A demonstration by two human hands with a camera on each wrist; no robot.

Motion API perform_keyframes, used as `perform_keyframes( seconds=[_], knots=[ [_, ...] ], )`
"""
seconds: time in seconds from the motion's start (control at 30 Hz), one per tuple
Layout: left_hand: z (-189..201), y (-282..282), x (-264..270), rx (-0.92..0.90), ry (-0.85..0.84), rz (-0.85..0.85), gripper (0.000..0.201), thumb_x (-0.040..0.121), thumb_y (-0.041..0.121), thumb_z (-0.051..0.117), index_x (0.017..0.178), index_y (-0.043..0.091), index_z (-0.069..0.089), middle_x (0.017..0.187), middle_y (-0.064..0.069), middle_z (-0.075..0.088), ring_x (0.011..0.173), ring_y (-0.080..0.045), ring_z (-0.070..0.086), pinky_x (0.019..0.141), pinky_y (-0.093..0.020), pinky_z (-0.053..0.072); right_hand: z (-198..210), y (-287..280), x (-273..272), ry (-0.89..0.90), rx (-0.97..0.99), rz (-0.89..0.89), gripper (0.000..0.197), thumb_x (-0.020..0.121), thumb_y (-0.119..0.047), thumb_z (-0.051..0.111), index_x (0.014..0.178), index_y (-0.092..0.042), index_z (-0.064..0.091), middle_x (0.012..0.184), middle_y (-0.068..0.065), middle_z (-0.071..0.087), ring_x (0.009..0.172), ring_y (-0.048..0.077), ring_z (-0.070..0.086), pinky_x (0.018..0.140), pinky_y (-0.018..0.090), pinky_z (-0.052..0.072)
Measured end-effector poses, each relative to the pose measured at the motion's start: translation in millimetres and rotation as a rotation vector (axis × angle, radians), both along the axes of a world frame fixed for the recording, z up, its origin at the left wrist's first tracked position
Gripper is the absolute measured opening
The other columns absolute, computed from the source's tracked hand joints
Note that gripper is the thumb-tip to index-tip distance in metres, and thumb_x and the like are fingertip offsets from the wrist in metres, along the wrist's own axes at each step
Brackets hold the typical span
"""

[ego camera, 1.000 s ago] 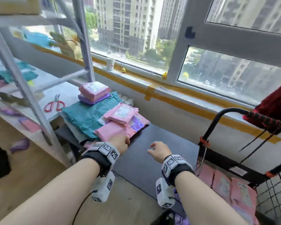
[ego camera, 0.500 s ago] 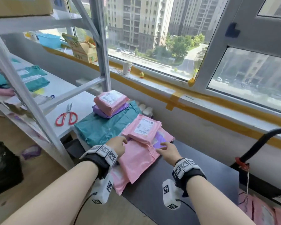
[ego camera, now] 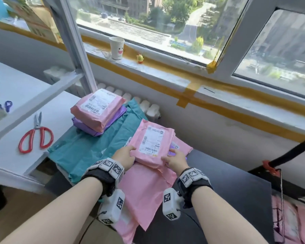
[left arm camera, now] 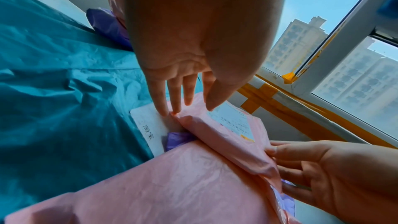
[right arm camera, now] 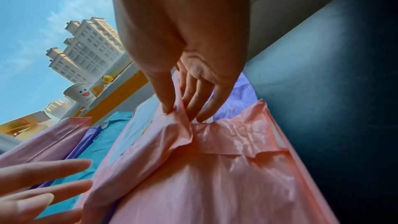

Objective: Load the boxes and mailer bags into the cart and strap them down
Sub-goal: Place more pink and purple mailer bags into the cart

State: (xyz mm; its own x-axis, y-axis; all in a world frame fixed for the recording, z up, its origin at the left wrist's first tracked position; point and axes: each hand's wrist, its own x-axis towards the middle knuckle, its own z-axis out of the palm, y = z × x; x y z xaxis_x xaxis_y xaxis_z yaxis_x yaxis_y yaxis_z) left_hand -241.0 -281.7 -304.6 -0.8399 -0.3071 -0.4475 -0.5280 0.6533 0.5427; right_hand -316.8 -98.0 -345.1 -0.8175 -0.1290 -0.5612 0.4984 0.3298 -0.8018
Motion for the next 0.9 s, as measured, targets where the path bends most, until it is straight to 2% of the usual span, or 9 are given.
perform_keyframes(
  seconds=[0.07,0.17,0.37,0.47,0.53,0.63,0.67,0.77,0.9],
  knots=[
    [-5,-2,-2,0.033,-0.001,0.001,0.046,0.089,0.007,0.050,0.134,0.015,0.051,0.133,-0.013,0.055,0.123,-0.026,0.052,0.104,-0.031,0.040,5,-1,2,-0.009,-0.030,-0.029,0.050,0.081,0.014,0.061,0.128,0.003,0.047,0.082,0.011,0.062,0.067,0.016,0.058,0.053,0.016,0.050],
    [-8,-6,-2,0.077,0.010,-0.032,0.047,0.088,0.006,0.050,0.135,0.015,0.049,0.136,-0.013,0.053,0.124,-0.025,0.051,0.105,-0.031,0.040,17,-3,9,-0.038,-0.136,-0.111,0.050,0.081,0.019,0.059,0.126,0.002,0.047,0.081,0.013,0.061,0.074,0.025,0.061,0.059,0.028,0.055],
    [6,-21,6,0.119,0.056,-0.097,0.050,0.086,0.007,0.053,0.134,0.017,0.048,0.132,-0.011,0.055,0.113,-0.025,0.058,0.099,-0.028,0.043,45,6,45,-0.002,-0.247,-0.213,0.051,0.078,0.023,0.058,0.120,-0.006,0.050,0.075,0.015,0.062,0.050,0.015,0.064,0.047,0.027,0.056],
    [17,-21,9,0.194,0.129,-0.108,0.046,0.087,0.008,0.056,0.132,0.013,0.049,0.132,-0.010,0.055,0.116,-0.024,0.056,0.097,-0.030,0.044,58,19,70,0.050,-0.245,-0.291,0.052,0.077,0.020,0.063,0.120,-0.008,0.050,0.080,0.016,0.064,0.059,0.018,0.064,0.053,0.029,0.057],
    [25,-13,10,0.285,0.148,-0.108,0.045,0.088,0.007,0.059,0.132,0.006,0.048,0.122,-0.015,0.059,0.107,-0.026,0.059,0.084,-0.028,0.049,66,31,88,0.082,-0.238,-0.337,0.054,0.076,0.017,0.067,0.121,-0.008,0.050,0.086,0.017,0.065,0.067,0.023,0.065,0.057,0.031,0.059],
    [34,8,9,0.477,0.104,-0.132,0.042,0.088,0.001,0.059,0.129,-0.001,0.048,0.093,-0.016,0.061,0.072,-0.023,0.059,0.049,-0.018,0.049,81,55,119,0.117,-0.233,-0.397,0.052,0.075,0.014,0.068,0.120,-0.007,0.052,0.089,0.018,0.067,0.071,0.023,0.068,0.058,0.030,0.059],
    [34,18,9,0.520,0.079,-0.145,0.041,0.088,-0.001,0.059,0.127,-0.003,0.050,0.086,-0.014,0.061,0.069,-0.022,0.058,0.048,-0.020,0.052,86,66,130,0.124,-0.225,-0.422,0.051,0.075,0.014,0.068,0.118,-0.008,0.053,0.089,0.018,0.067,0.071,0.023,0.068,0.057,0.029,0.058],
    [36,55,13,0.586,0.023,-0.218,0.037,0.085,-0.003,0.062,0.121,-0.002,0.054,0.083,-0.014,0.062,0.077,-0.028,0.061,0.071,-0.039,0.055,98,101,165,0.138,-0.221,-0.510,0.047,0.075,0.013,0.069,0.113,-0.011,0.055,0.095,0.021,0.068,0.078,0.027,0.070,0.060,0.031,0.059],
    [43,117,30,0.609,-0.016,-0.347,0.041,0.080,0.002,0.070,0.119,0.001,0.057,0.096,-0.019,0.065,0.085,-0.026,0.061,0.082,-0.041,0.052,102,154,209,0.155,-0.169,-0.623,0.051,0.076,0.009,0.072,0.121,-0.008,0.054,0.100,0.021,0.070,0.084,0.029,0.071,0.068,0.036,0.058]
  ],
)
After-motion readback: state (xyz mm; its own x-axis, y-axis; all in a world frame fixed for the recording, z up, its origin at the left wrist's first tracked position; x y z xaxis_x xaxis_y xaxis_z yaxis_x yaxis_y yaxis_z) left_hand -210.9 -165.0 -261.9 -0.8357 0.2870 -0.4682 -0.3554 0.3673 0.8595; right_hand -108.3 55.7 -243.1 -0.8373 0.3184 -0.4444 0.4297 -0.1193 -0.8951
